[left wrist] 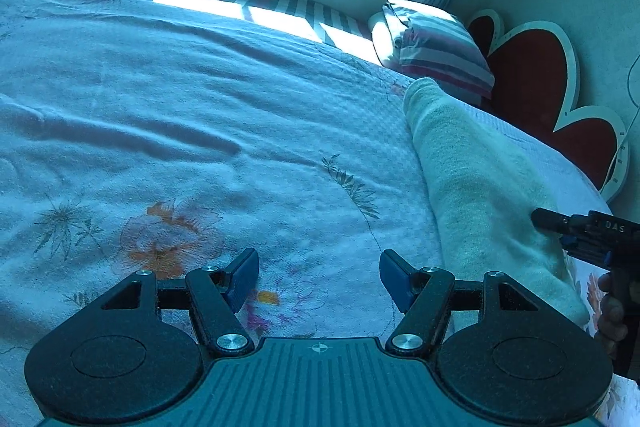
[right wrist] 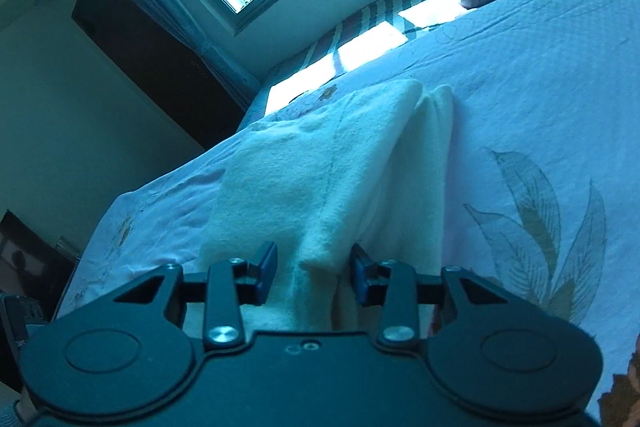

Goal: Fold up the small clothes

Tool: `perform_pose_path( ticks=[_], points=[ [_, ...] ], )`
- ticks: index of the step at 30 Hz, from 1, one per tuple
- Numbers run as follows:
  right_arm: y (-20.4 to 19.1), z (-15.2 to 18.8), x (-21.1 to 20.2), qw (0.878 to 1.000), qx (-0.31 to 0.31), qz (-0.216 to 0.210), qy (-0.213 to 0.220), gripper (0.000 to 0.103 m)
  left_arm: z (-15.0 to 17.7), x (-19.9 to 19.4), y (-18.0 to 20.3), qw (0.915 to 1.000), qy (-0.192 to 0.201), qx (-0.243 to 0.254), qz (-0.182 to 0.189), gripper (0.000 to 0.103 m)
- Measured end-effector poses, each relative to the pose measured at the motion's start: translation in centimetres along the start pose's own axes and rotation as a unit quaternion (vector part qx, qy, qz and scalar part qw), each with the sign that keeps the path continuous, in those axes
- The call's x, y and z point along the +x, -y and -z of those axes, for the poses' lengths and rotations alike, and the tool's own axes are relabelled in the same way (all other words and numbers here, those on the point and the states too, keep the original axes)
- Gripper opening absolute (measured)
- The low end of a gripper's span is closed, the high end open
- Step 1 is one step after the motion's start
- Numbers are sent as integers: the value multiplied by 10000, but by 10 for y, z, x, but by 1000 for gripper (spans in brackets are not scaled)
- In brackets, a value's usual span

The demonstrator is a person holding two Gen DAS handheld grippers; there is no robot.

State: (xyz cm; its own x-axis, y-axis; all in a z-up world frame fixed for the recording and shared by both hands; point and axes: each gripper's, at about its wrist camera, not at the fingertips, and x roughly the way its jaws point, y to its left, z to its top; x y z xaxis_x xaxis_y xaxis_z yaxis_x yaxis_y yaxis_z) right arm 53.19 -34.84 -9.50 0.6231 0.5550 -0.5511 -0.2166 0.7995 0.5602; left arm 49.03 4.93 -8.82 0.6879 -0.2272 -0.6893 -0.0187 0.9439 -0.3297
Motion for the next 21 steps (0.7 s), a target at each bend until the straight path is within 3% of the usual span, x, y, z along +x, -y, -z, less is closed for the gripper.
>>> perform_pose_path(
  ticks=[1, 3, 7, 11, 14, 15, 16, 21],
  points=[
    [2, 0, 5, 9993, 1, 381, 26, 30, 0, 1, 0, 10000, -5, 5, -14, 67],
    [6, -2, 9, 9995, 154, 279, -66, 21, -1, 2, 2, 10000, -20, 31, -32, 67],
    [-16, -13, -6, 9989, -388, 265, -17, 15, -1, 6, 5, 10000, -13, 43, -59, 67],
    [-18, -25, -30, 9986, -388, 296, 199, 15, -1, 8, 8, 10000, 1, 43, -54, 67],
    [6, -22, -13, 9979, -155, 577, -257, 17, 0, 11, 12, 9999, -2, 103, -99, 67],
    [17, -18, -2, 9970, 35, 569, -515, 17, 0, 11, 13, 9999, -9, 119, -103, 67],
    [23, -14, 1, 9976, 177, 445, -496, 17, 0, 11, 14, 9999, -17, 129, -89, 67],
    [22, -5, -30, 9985, 426, 217, -271, 31, 0, 5, 21, 9999, 10, 99, 139, 67]
  ],
)
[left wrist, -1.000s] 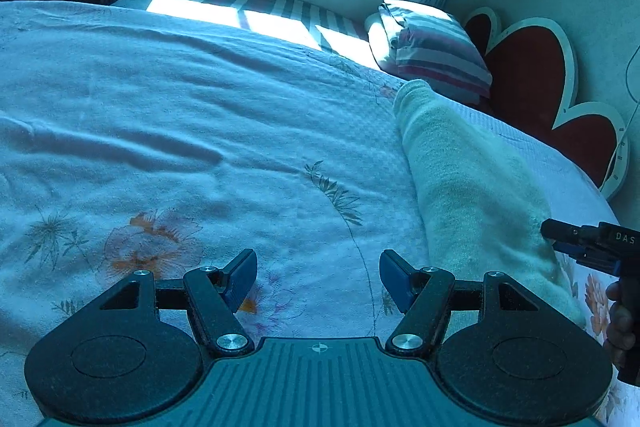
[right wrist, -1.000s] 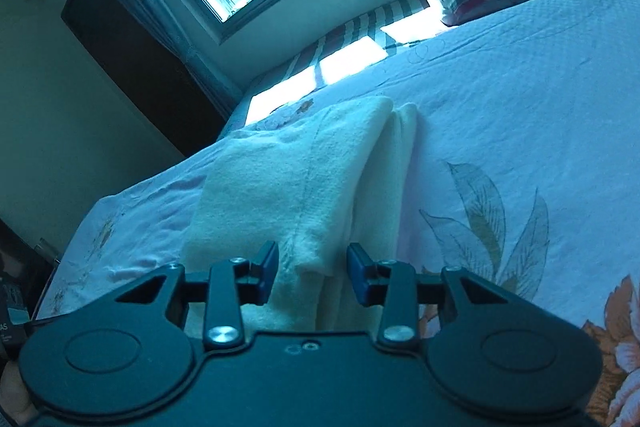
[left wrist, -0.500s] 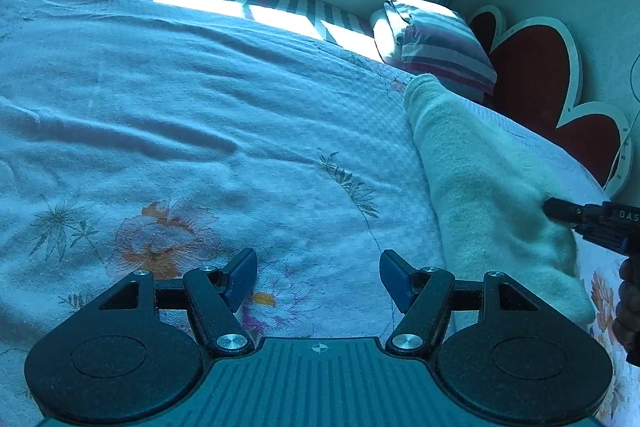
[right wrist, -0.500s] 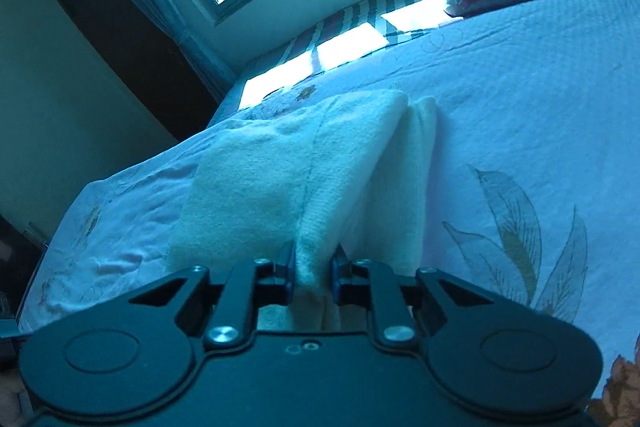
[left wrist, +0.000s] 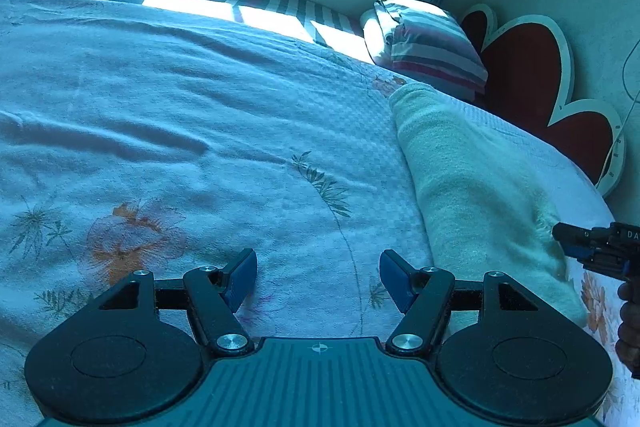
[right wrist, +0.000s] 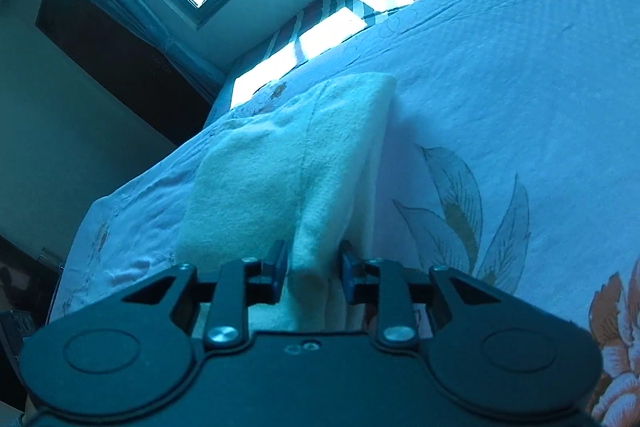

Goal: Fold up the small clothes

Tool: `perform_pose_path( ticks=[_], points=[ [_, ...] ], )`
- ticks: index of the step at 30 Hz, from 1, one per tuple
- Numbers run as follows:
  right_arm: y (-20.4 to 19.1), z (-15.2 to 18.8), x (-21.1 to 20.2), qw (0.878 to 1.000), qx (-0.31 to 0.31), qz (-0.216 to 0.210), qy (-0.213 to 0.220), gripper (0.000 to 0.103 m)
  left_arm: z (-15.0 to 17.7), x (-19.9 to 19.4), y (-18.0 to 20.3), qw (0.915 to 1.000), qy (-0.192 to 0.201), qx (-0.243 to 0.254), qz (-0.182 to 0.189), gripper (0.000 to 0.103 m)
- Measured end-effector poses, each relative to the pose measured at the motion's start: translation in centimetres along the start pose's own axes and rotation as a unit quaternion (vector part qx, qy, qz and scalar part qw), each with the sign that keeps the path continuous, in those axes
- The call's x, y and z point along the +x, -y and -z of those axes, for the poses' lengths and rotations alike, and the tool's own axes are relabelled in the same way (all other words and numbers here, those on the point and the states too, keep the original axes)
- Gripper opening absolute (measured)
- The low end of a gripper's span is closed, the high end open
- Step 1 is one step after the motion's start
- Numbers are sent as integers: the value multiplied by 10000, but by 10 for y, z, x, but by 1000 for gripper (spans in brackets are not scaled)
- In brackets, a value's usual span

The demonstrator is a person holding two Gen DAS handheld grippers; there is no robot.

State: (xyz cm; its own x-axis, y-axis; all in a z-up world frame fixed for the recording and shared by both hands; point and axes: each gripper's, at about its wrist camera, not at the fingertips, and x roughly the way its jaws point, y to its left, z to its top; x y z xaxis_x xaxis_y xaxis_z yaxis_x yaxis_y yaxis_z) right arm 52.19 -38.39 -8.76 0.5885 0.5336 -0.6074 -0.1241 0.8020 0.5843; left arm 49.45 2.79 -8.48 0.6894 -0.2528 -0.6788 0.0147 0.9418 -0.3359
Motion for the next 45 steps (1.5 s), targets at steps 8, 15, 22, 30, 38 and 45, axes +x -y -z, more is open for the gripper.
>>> perform_pose_path(
  ticks=[8, 15, 22, 30, 38, 45],
  points=[
    [-17, 73, -51, 9970, -470, 506, 354, 28, 15, 8, 68, 9939, -118, 954, 537, 67],
    [-31, 99, -53, 9932, -780, 849, 131, 23, 18, -1, 63, 9912, -199, 1279, 267, 67],
    [-48, 38, -51, 9806, -1289, 866, 1197, 27, -35, 22, 78, 9925, 319, 1131, 322, 67],
    [-18, 14, 15, 9818, -1326, 1254, 517, 29, -48, 48, 71, 9949, 212, 890, 413, 67],
    [-22, -9, 40, 9783, -1544, 1326, 379, 32, -77, 78, 66, 9975, 217, 615, 274, 74],
    [-28, -47, 29, 9773, -1400, 1050, 1195, 32, -114, 109, 78, 9975, 308, 557, 299, 74]
  ],
)
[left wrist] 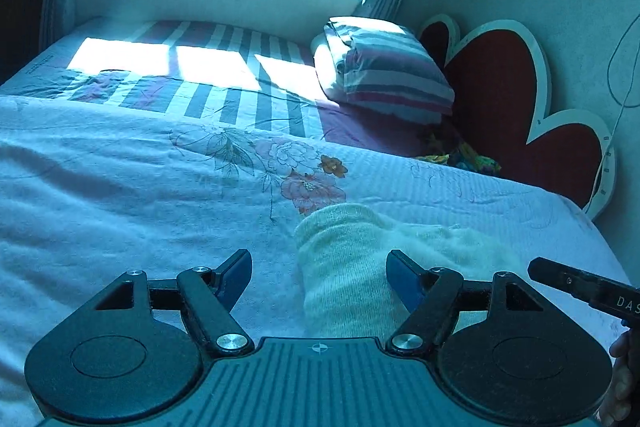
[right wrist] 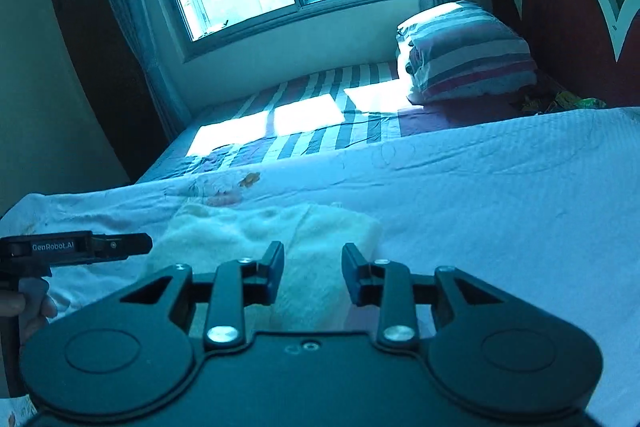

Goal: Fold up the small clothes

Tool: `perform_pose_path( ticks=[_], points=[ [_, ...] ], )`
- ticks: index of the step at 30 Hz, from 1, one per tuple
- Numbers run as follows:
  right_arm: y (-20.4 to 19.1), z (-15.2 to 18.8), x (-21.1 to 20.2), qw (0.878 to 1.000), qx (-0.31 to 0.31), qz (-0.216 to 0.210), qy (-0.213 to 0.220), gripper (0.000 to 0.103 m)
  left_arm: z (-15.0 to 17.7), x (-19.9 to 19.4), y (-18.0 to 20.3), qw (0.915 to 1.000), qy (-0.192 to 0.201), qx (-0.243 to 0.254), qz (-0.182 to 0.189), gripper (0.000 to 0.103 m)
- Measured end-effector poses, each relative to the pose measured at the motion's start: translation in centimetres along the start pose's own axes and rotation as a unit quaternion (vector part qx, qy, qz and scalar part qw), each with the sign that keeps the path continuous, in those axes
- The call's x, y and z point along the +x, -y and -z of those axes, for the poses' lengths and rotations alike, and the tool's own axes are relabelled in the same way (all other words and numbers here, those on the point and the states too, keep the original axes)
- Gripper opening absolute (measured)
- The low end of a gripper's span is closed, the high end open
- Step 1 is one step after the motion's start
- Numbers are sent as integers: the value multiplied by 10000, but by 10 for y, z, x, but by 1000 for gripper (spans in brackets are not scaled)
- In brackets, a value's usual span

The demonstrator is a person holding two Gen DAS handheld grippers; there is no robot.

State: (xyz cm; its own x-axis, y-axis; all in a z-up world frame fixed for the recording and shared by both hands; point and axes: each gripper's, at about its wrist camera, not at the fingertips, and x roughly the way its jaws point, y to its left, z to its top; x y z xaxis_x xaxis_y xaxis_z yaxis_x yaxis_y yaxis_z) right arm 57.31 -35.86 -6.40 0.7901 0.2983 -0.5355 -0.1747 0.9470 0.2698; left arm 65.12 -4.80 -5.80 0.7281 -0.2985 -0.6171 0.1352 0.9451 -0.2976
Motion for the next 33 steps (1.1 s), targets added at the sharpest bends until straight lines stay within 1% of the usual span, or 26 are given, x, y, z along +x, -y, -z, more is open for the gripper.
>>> perform_pose_path(
  ticks=[1, 2, 4, 5, 6, 7, 8, 9, 10, 12, 13, 14, 15, 17, 19, 20, 21, 22, 23, 24, 25, 27, 29, 30, 31, 33],
  points=[
    [1, -4, 8, 10000, -14, 18, -6, 32, -1, 9, 3, 9999, -92, 78, -75, 74],
    [1, -6, 19, 9998, -98, 129, -103, 30, 0, 17, 6, 9992, -215, 233, -228, 74],
    [2, -4, 42, 9969, -246, 517, -544, 28, 3, 20, 7, 9991, -224, 258, -254, 74],
    [5, -2, 45, 9971, -197, 481, -557, 28, 3, 19, 7, 9992, -204, 246, -235, 74],
    [8, -3, 40, 9979, -129, 456, -442, 28, 4, 15, 6, 9993, -159, 261, -219, 74],
    [11, -2, 33, 9984, -27, 463, -316, 31, 5, 14, 5, 9994, -139, 246, -178, 74],
    [15, -1, 28, 9985, 85, 475, -241, 38, 5, 13, 4, 9997, -125, 203, -104, 74],
    [20, 0, 25, 9982, 239, 508, -228, 51, 5, 12, 3, 9997, -125, 178, -54, 74],
    [24, 2, 24, 9979, 375, 447, -277, 54, 5, 12, 3, 9998, -120, 180, -13, 74],
    [28, 6, 28, 9976, 539, 231, -370, 51, 7, 13, 3, 9997, -90, 208, -23, 74],
    [28, 6, 30, 9978, 545, 178, -329, 50, 8, 13, 3, 9998, -72, 187, -19, 74],
    [28, 7, 30, 9982, 524, 142, -262, 43, 9, 12, 2, 9999, -54, 140, -5, 74],
    [24, 5, 31, 9987, 454, 66, -243, 31, 11, 11, 2, 9999, -49, 129, 21, 74],
    [16, 3, 34, 9994, 174, -26, -296, 14, 15, 10, 1, 9999, -42, 154, 34, 74],
    [5, -1, 28, 9996, -263, -117, -51, 13, 19, 9, -1, 9999, 4, 115, 47, 74],
    [4, -2, 23, 9988, -400, -256, 115, 13, 21, 9, -2, 10000, 25, 87, 13, 74],
    [3, -3, 22, 9981, -500, -311, 189, 13, 23, 9, -3, 10000, 46, 24, 1, 74],
    [5, -3, 26, 9981, -552, -253, 133, 13, 24, 9, -4, 10000, 50, -44, -7, 74],
    [10, -2, 36, 9985, -513, -137, -96, 13, 25, 9, -4, 9999, 49, -98, -21, 74],
    [17, 1, 47, 9983, -392, -145, -405, 15, 27, 9, -4, 9999, 52, -116, -25, 74],
    [22, 2, 48, 9984, -273, -232, -441, 15, 28, 9, -3, 9999, 52, -93, -19, 74],
    [24, -2, 43, 9988, -183, -255, -385, 28, 23, 4, -3, 10000, 57, -67, -39, 74],
    [24, -6, 32, 9996, -146, -100, -197, 32, 15, -7, 2, 9993, 343, 45, -130, 74],
    [25, -7, 23, 9999, -94, -76, -7, 32, 11, -7, 3, 9991, 393, 97, -128, 74],
    [25, -7, 16, 9998, -71, -85, 169, 32, 6, -3, 6, 9991, 352, 188, -155, 74],
    [21, -8, 13, 9993, -164, -11, 329, 32, 1, 10, 9, 9990, 148, 336, -259, 74]
  ],
)
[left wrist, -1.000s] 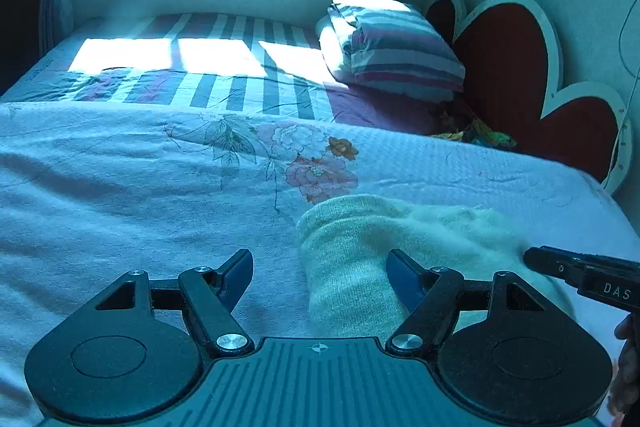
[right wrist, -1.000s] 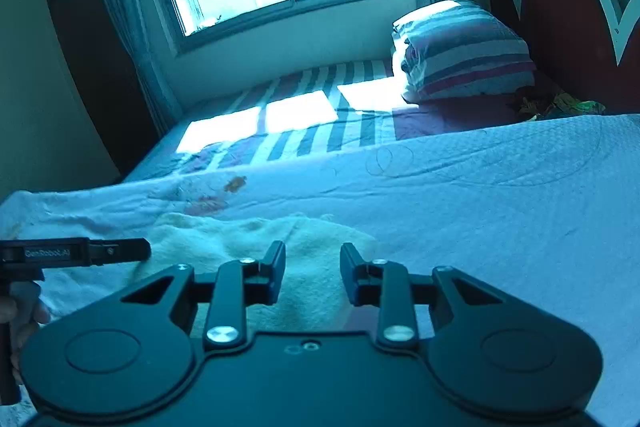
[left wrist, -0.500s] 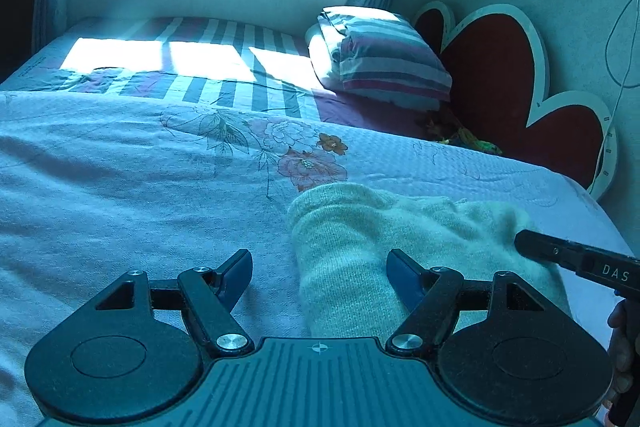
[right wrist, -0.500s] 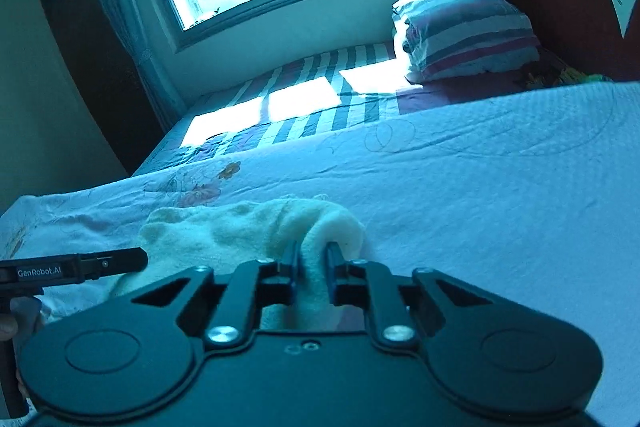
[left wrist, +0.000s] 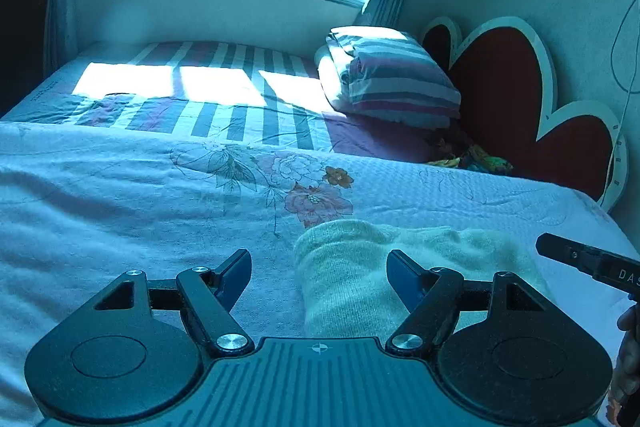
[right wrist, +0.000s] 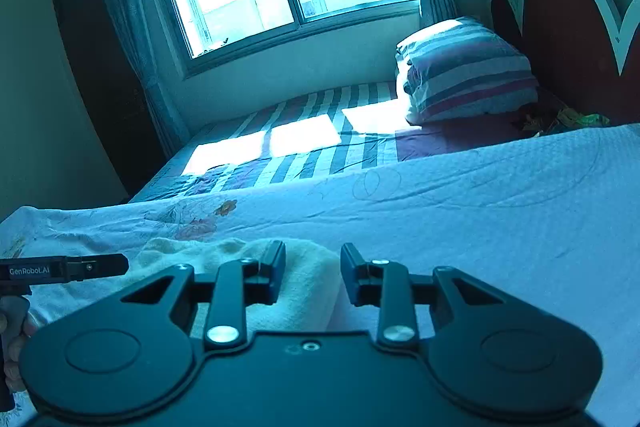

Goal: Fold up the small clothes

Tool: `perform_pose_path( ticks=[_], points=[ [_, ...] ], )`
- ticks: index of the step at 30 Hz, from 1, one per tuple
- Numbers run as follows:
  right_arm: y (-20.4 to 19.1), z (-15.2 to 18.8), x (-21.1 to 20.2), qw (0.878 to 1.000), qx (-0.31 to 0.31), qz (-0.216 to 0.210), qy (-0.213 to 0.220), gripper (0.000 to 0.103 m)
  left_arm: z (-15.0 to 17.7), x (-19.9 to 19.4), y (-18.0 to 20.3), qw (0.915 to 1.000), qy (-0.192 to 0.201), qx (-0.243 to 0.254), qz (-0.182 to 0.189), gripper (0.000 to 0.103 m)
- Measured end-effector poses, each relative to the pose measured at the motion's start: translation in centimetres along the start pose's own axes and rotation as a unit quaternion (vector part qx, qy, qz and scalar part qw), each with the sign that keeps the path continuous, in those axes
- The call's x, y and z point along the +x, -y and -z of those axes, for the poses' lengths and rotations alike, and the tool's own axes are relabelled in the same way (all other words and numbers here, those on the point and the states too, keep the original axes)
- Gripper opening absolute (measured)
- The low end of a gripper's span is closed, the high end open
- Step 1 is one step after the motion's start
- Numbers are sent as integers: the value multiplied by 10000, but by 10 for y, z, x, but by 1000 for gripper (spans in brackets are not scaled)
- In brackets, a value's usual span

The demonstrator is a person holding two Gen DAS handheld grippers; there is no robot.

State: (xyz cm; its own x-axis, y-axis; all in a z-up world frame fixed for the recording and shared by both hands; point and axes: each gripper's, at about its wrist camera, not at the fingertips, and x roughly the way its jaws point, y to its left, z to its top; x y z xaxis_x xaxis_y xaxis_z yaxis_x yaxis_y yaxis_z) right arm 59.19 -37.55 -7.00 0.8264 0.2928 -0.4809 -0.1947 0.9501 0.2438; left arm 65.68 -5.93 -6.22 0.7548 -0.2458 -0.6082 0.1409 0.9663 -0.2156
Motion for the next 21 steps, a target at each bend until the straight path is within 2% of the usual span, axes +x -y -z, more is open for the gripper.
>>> perform_pose_path(
  ticks=[2, 4, 5, 7, 9, 10, 12, 15, 18, 21],
  points=[
    [-4, 1, 12, 9997, -122, 135, -151, 29, 2, 16, -1, 9994, -308, 89, -133, 74],
    [-1, 6, 36, 9948, -216, 641, -767, 30, 1, 14, -4, 9994, -326, -129, -66, 74],
    [3, 9, 41, 9941, -51, 728, -802, 30, -1, 9, -4, 9995, -271, -144, -68, 74],
    [6, 4, 30, 9963, 225, 556, -609, 29, 1, 1, -1, 9999, -114, -98, 24, 74],
    [4, 3, 21, 9985, 209, 425, -281, 31, 6, 9, -2, 9996, -279, -52, -52, 74],
    [4, 3, 23, 9986, 231, 361, -304, 30, 9, 11, -4, 9994, -286, -170, -13, 76],
    [9, 7, 47, 9934, 293, 537, -973, 32, 8, 9, -5, 9991, -307, -295, -43, 76],
    [4, -1, 37, 9943, 364, 514, -864, 34, 9, -7, 3, 9997, -213, -89, -124, 76],
    [-6, -2, 6, 9979, 303, 332, -471, 35, 12, -19, 10, 9998, -175, 44, -113, 77],
    [-16, 4, -8, 9986, 125, 273, -435, 35, 20, -22, 11, 9996, -230, 84, -135, 77]
  ],
)
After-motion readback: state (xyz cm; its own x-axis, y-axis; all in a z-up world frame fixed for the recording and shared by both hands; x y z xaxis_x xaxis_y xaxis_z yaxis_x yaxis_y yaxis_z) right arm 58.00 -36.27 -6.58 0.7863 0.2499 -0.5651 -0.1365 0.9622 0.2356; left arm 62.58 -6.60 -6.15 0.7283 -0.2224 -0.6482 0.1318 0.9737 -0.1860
